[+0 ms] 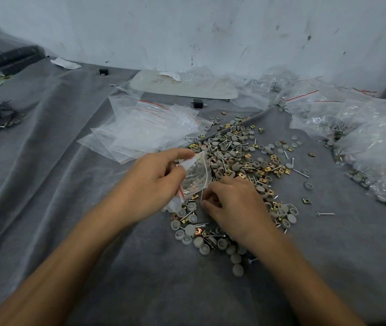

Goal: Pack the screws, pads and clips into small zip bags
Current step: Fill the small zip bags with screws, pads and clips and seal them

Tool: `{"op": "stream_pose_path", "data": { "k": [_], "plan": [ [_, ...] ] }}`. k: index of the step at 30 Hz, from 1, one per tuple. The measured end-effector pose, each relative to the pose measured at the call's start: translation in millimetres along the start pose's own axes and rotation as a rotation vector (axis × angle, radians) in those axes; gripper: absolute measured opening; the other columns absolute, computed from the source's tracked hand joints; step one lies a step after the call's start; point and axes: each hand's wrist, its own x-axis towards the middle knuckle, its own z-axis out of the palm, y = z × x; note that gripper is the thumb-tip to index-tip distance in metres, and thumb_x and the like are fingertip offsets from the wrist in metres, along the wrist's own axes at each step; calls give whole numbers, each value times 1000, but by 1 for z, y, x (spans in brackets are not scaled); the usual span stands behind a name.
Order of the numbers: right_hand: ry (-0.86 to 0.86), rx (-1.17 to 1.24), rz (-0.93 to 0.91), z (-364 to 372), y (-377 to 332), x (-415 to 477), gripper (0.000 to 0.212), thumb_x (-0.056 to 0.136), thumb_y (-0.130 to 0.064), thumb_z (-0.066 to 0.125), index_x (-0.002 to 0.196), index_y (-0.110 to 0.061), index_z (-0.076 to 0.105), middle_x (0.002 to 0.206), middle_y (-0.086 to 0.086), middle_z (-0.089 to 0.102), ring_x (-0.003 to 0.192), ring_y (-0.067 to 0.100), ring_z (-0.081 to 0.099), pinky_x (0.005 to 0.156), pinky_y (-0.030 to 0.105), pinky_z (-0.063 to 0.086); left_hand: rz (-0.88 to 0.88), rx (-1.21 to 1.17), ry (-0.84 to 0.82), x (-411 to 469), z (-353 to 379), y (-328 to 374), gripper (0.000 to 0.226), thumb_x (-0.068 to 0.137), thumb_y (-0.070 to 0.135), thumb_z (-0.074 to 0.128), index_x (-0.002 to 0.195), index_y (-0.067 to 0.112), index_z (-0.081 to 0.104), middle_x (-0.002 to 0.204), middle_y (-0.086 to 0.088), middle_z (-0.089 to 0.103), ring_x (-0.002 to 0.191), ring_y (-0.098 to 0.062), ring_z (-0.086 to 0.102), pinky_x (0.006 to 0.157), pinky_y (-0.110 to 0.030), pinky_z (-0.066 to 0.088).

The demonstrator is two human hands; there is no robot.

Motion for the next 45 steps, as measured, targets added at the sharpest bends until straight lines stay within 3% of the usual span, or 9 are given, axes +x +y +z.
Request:
{"op": "stream_pose_path", "data": {
  "k": [7,13,16,20,26,30,33,38,45],
  "plan": [
    [-14,-55,-61,4,-3,-1,24,103,-38,51,119,-26,64,116,-5,61,109,19,53,97,37,42,-9,5,-8,0,1,-1,44,90,35,43,131,38,59,68,5,71,61,-10,64,63,-35,54],
    [77,17,-7,-5,1,1,11,101,-36,56,100,-26,61,99,-10,56,95,14,52,87,35,44,-26,25,-15,0,2,0,44,90,36,43,132,38,58,68,5,71,60,-12,64,65,-41,55],
    [160,200,88,-20,11,5,7,97,-31,62,90,-30,60,92,-16,56,87,8,54,80,34,49,-24,32,-16,0,2,0,45,90,36,42,132,38,58,68,6,71,53,-4,57,59,-35,52],
    [288,627,99,-39,18,2,9,95,-28,67,86,-29,66,74,-16,62,67,2,55,62,18,44,-23,33,-30,0,3,0,45,91,36,41,133,39,57,69,7,71,51,-3,55,56,-31,49],
    [164,941,-36,-46,7,1,9,94,-17,71,89,-24,73,72,-11,66,63,1,54,57,14,45,-10,35,-23,0,4,0,43,92,32,44,133,36,58,67,5,71,51,-4,56,54,-24,46],
    [168,908,11,-44,7,2,10,93,-19,73,93,-28,77,87,2,75,78,22,69,69,32,57,-19,28,-23,1,4,1,44,91,33,43,131,37,59,67,4,71,51,-2,55,55,-24,45],
    [247,831,63,-43,14,2,10,93,-22,72,92,-30,76,86,-9,75,77,7,67,65,16,53,-12,26,-21,0,3,2,43,92,31,43,132,34,59,68,3,71,52,-2,56,55,-23,45],
    [93,259,132,-32,27,5,4,93,-33,70,88,-33,70,81,-19,60,77,0,57,68,25,44,-6,49,-18,0,2,1,37,101,21,47,134,34,58,69,3,71,53,-2,56,55,-20,43],
    [-33,-105,175,-19,29,7,13,96,-36,59,98,-29,70,101,-6,60,103,21,52,86,37,42,-4,3,-12,-1,1,3,45,91,32,43,132,33,60,67,-1,70,50,-1,53,52,-15,40]
  ]
}}
